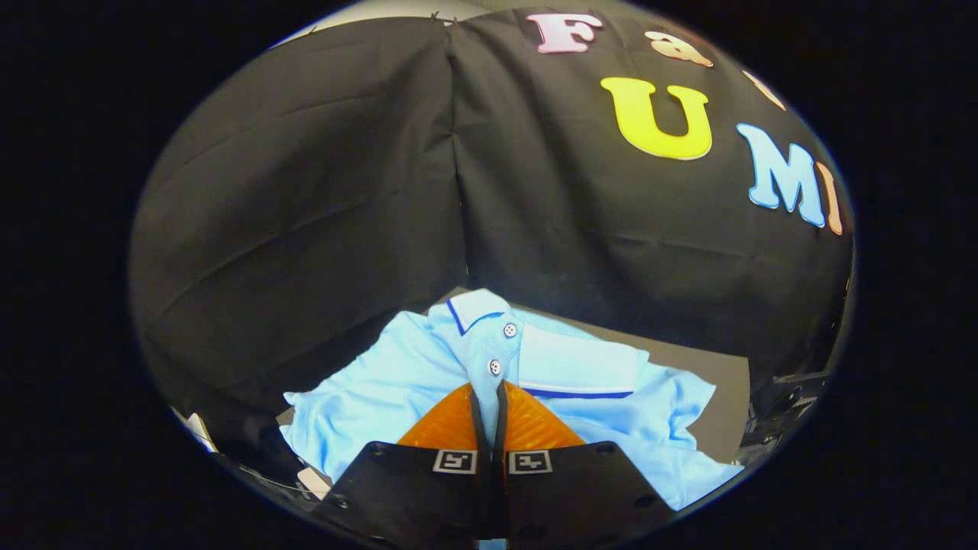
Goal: Put the clothes into the washing machine and then close the washing machine lid.
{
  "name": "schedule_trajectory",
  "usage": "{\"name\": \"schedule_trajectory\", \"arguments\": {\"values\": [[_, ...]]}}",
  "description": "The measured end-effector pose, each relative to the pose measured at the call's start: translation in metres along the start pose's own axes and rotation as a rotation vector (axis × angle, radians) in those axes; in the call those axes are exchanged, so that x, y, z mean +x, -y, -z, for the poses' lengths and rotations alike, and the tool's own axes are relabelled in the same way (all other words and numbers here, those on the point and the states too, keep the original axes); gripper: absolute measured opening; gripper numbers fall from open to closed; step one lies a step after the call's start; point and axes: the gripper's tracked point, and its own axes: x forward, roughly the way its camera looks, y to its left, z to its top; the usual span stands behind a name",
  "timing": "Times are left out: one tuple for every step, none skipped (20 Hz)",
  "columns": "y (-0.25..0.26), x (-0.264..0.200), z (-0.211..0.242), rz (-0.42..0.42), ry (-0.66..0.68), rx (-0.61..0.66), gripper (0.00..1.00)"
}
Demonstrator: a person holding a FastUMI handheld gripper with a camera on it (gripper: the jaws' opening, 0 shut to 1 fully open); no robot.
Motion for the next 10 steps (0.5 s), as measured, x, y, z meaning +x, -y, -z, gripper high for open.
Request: {"name": "schedule_trajectory", "arguments": {"values": [[-0.002,-0.006,-0.003,0.0,0.018,-0.006,0.01],[-0.004,-0.012,-0.006,0.002,0.049,-0.006,0.02],[-0.005,-0.017,-0.007,0.003,0.06,-0.005,0.02],[-0.005,-0.021,-0.011,-0.002,0.074,-0.008,0.02],[-0.004,-0.026,-0.013,-0.001,0.083,-0.01,0.01],[-0.004,-0.031,-0.016,-0.002,0.097,-0.015,0.01],[-0.002,-0.035,-0.02,0.0,0.111,-0.019,0.01],[0.001,-0.04,-0.022,0.004,0.124,-0.02,0.02],[0.003,-0.046,-0.025,0.009,0.135,-0.02,0.01],[0.006,-0.052,-0.026,0.012,0.146,-0.017,0.01]]}}
